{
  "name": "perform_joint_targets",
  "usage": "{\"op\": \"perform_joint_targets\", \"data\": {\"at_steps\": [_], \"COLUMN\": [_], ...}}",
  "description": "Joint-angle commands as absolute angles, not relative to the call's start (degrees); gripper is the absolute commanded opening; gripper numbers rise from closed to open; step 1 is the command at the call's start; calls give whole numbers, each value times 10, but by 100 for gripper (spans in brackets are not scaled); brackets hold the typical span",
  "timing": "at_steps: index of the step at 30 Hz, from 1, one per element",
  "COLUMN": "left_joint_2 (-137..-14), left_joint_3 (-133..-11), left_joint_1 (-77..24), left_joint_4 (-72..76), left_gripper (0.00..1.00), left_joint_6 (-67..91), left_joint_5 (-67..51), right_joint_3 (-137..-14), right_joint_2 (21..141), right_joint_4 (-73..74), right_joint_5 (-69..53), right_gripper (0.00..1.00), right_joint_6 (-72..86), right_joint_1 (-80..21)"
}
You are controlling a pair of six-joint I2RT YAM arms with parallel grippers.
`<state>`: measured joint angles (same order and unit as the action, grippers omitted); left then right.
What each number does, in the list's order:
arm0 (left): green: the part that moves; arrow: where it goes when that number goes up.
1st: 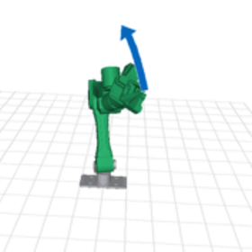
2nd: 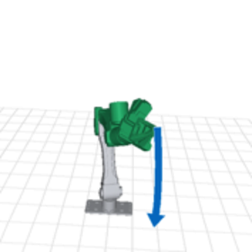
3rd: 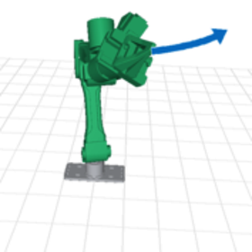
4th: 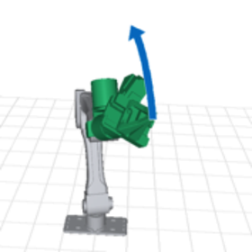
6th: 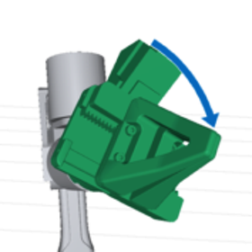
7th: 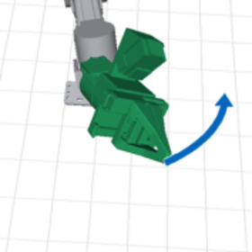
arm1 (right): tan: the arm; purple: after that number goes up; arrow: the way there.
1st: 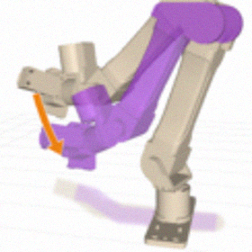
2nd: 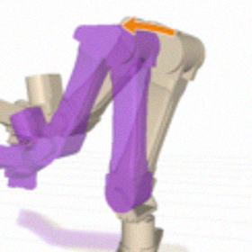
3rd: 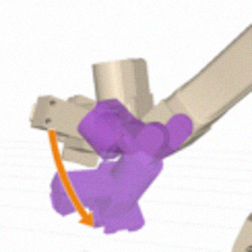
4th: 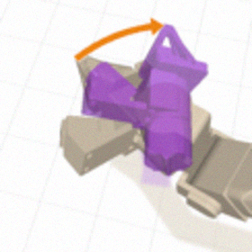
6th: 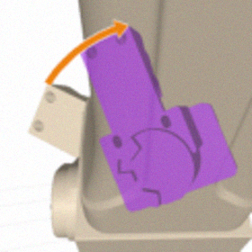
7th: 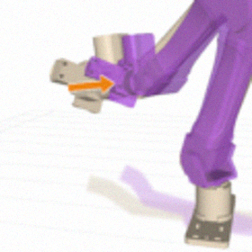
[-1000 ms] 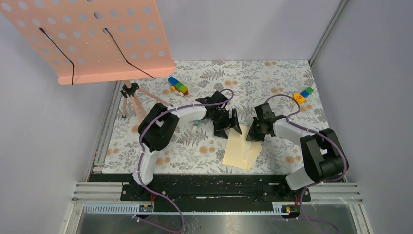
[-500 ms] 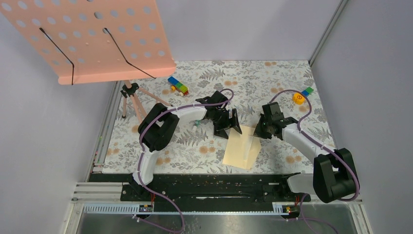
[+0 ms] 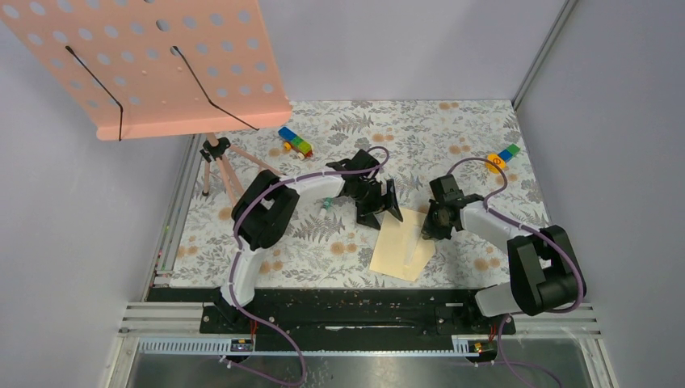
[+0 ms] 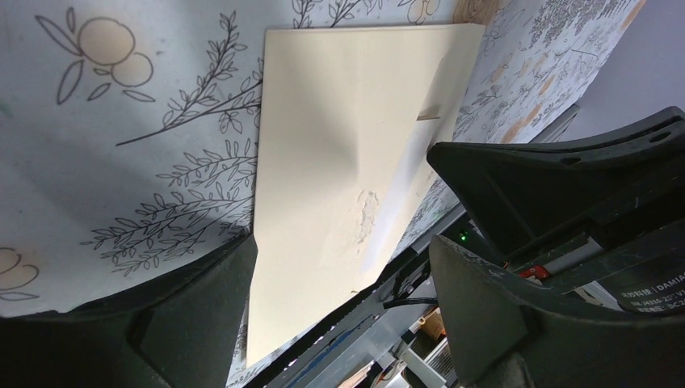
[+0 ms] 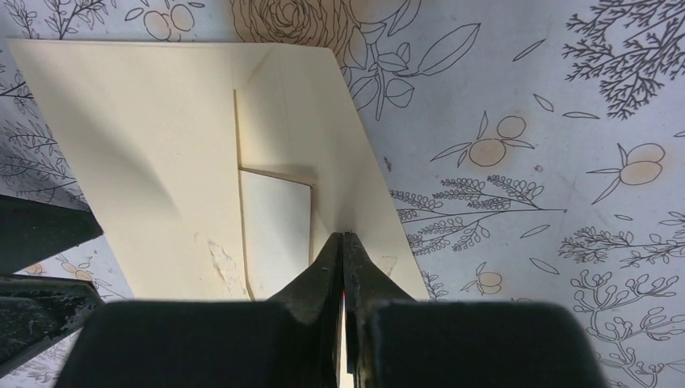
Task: Place the letter into the envelope and seal it
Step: Place the letter in the envelope.
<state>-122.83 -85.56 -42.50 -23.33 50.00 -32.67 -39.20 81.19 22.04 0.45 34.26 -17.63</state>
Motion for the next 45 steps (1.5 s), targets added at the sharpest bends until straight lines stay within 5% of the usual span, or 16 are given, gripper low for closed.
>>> {"op": "perform_joint_targets", "data": {"at_steps": [1,23,31,45], "left_joint_2": [-1271,-1274,-1227,-1121], "left_joint_3": [-875,-887,-877,-852], "left_joint_1": [-428,-436,-435,-463], "left_joint_4": [-254,-260,-283,-361], "left_gripper": [81,81,81,82], "left_joint_6": [477,475,462,377], "left_joint_5": [-296,-302,-262,-141], "right_joint_3": [-410,-439,-464,-441], "right_joint_2": [821,859,823,677], "right_joint_4": [226,192,268,295], "right_joint_5": [2,-47,36,39], "right_gripper": [0,0,0,16], "right_joint_6": [334,362,333,358], "right_joint_1": [-177,-207,-207,-207]}}
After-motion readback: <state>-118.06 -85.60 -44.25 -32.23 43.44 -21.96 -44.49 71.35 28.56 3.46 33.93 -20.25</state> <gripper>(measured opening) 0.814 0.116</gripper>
